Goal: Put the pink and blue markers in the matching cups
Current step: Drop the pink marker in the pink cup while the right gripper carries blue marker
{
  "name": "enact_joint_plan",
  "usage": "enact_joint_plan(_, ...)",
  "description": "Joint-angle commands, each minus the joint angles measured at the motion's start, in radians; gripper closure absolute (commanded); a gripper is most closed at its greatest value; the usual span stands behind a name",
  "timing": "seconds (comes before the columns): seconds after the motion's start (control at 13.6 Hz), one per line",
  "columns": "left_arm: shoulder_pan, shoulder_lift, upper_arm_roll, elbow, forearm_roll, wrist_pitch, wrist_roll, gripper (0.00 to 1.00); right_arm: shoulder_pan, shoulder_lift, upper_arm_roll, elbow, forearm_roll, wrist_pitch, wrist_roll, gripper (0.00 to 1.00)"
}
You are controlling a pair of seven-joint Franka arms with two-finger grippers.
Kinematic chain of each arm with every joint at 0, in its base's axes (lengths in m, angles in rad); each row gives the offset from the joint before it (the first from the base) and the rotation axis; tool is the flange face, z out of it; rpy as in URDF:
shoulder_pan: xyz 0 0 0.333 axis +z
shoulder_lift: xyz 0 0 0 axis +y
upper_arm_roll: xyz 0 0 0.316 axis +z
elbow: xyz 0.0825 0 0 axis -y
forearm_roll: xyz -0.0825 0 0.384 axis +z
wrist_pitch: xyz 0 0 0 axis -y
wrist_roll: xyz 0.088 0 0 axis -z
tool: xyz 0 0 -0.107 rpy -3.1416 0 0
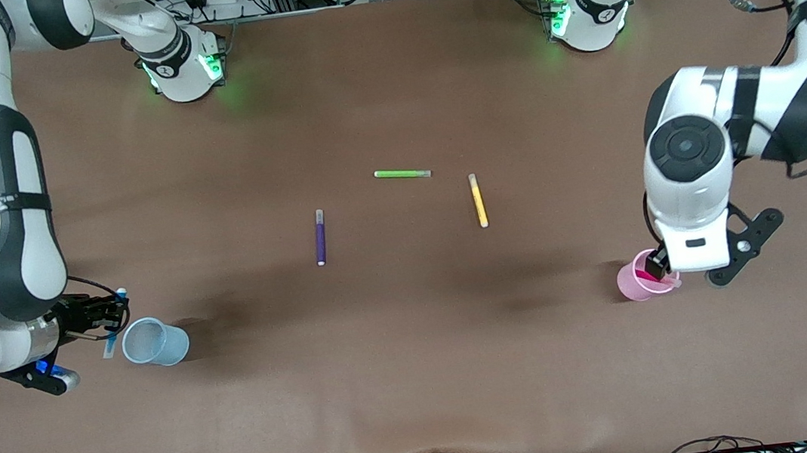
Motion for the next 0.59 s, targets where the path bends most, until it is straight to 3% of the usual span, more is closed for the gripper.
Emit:
enact_joint_plan(0.0,0.038,-0.083,-0.005,-0.012,-0.114,-0.041,0.114,0.0,-0.025,0.027,0.02,0.008,0.077,0.005,0.046,1.0)
enact_joint_plan(0.51,0.108,-0.203,-0.002,-0.012,-0.283,-0.135,0.393,0.0,-0.091,0.057,0.018,-0.047,0.29,0.0,0.077,1.0)
